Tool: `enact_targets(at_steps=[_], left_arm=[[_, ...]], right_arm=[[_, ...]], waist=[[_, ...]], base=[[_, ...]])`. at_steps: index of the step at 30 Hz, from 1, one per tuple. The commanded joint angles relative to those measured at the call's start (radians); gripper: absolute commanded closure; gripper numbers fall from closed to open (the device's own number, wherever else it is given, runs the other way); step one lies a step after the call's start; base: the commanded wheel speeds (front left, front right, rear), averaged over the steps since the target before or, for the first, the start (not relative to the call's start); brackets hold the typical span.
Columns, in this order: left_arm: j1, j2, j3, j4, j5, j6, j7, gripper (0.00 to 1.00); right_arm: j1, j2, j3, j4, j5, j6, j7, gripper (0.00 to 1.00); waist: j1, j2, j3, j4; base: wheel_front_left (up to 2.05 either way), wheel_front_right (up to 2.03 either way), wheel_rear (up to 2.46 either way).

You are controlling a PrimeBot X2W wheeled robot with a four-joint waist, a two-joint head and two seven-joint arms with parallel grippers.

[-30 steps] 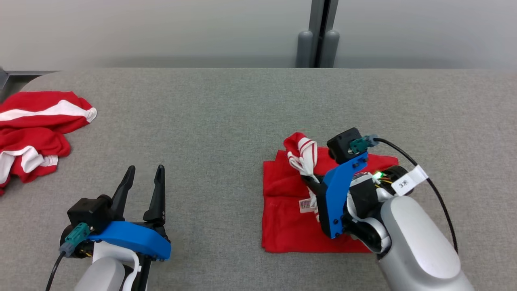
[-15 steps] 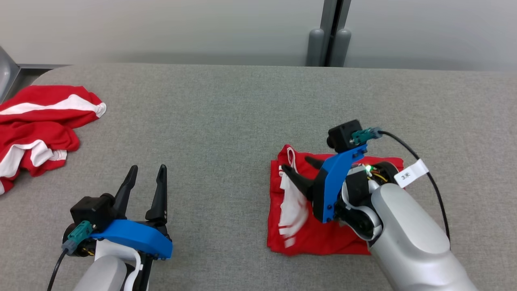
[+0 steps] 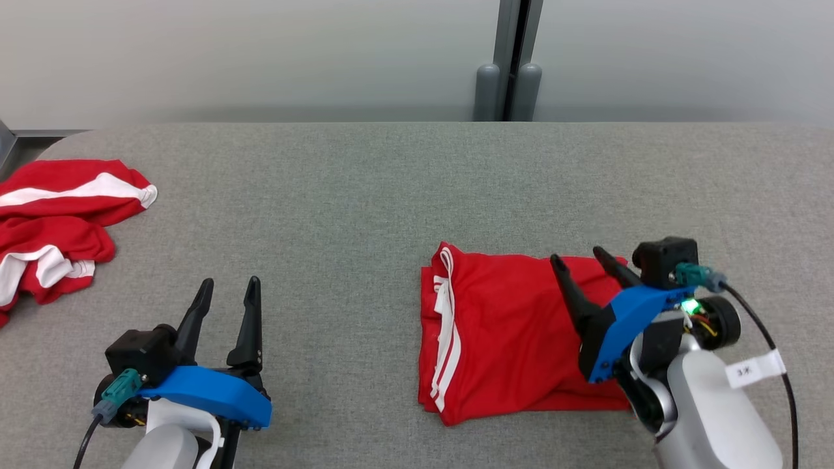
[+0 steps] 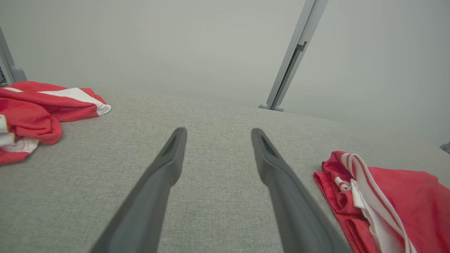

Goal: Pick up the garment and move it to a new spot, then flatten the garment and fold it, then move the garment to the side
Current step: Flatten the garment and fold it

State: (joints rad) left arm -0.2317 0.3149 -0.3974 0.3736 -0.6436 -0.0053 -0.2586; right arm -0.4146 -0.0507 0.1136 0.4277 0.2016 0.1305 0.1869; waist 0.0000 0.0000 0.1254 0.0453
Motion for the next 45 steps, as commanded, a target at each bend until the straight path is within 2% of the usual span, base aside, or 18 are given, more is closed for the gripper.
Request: enact_targets(at_steps=[1, 2, 3, 12, 16, 21, 25, 29, 30, 31, 33, 38, 45], left_arm=[[0.002, 0.006, 0.005, -0.007, -0.002, 0.004, -0.005, 0.00], [0.000, 0.006, 0.004, -0.009, -0.002, 0.005, -0.005, 0.00], [-0.004, 0.006, 0.002, -0.010, -0.001, 0.006, -0.005, 0.00], [-0.050, -0.006, -0.024, -0.008, 0.015, -0.012, 0.004, 0.00], [-0.069, -0.007, -0.045, 0.002, 0.027, -0.026, 0.006, 0.00], [-0.078, -0.018, -0.057, 0.017, 0.029, -0.032, 0.005, 0.00], [-0.075, -0.021, -0.057, 0.026, 0.026, -0.032, 0.003, 0.00], [-0.053, -0.018, -0.040, 0.023, 0.021, -0.022, 0.000, 0.00], [-0.046, -0.016, -0.034, 0.021, 0.019, -0.018, -0.001, 0.00], [-0.038, -0.014, -0.023, 0.017, 0.016, -0.012, -0.003, 0.00], [-0.022, -0.008, -0.006, 0.007, 0.013, -0.002, -0.005, 0.00], [0.030, 0.009, 0.039, -0.029, 0.013, 0.024, -0.007, 0.00], [0.100, 0.027, 0.084, -0.083, 0.021, 0.059, -0.007, 0.00]], right_arm=[[0.038, 0.000, 0.007, -0.011, 0.004, 0.001, -0.026, 0.45], [0.049, 0.000, 0.024, -0.012, 0.011, 0.001, -0.043, 0.80], [0.062, 0.000, 0.044, 0.001, 0.024, 0.001, -0.043, 1.00], [-0.010, -0.001, 0.241, 0.122, 0.153, 0.001, -0.097, 1.00], [-0.078, -0.002, 0.371, 0.204, 0.203, 0.001, -0.083, 1.00], [-0.142, -0.001, 0.483, 0.297, 0.264, 0.001, -0.049, 1.00], [-0.185, -0.002, 0.529, 0.289, 0.355, 0.001, -0.096, 1.00], [-0.213, -0.001, 0.524, 0.250, 0.455, 0.001, -0.191, 1.00], [-0.217, -0.001, 0.517, 0.242, 0.468, 0.001, -0.216, 0.39], [-0.219, -0.002, 0.504, 0.237, 0.477, 0.001, -0.243, 0.00], [-0.207, -0.002, 0.478, 0.227, 0.477, 0.001, -0.285, 0.00], [-0.150, -0.002, 0.361, 0.201, 0.347, 0.001, -0.351, 0.00], [0.027, -0.055, 0.122, 0.036, 0.144, 0.001, -0.300, 0.00]], waist=[[0.0000, 0.0000, 0.005, 0.000], [0.0000, 0.0000, 0.009, 0.001], [0.0000, 0.0000, 0.012, 0.002], [0.0000, 0.0000, 0.048, 0.048], [0.0000, 0.0000, 0.062, 0.071], [0.0000, 0.0000, 0.064, 0.092], [0.0000, 0.0000, 0.059, 0.089], [0.0000, 0.0000, 0.039, 0.064], [0.0000, 0.0000, 0.032, 0.054], [0.0000, 0.0000, 0.024, 0.042], [0.0000, 0.0000, 0.006, 0.019], [0.0000, 0.0000, -0.031, -0.038], [0.0000, 0.0000, -0.063, -0.089]], base=[[0.00, 0.00, 0.00], [0.00, 0.00, 0.00], [0.00, 0.00, 0.00], [0.00, 0.00, 0.00], [0.00, 0.00, 0.00], [0.00, 0.00, 0.00], [0.00, 0.00, 0.00], [0.00, 0.00, 0.00], [0.00, 0.00, 0.00], [0.00, 0.00, 0.00], [0.00, 0.00, 0.00], [0.00, 0.00, 0.00], [0.00, 0.00, 0.00]])
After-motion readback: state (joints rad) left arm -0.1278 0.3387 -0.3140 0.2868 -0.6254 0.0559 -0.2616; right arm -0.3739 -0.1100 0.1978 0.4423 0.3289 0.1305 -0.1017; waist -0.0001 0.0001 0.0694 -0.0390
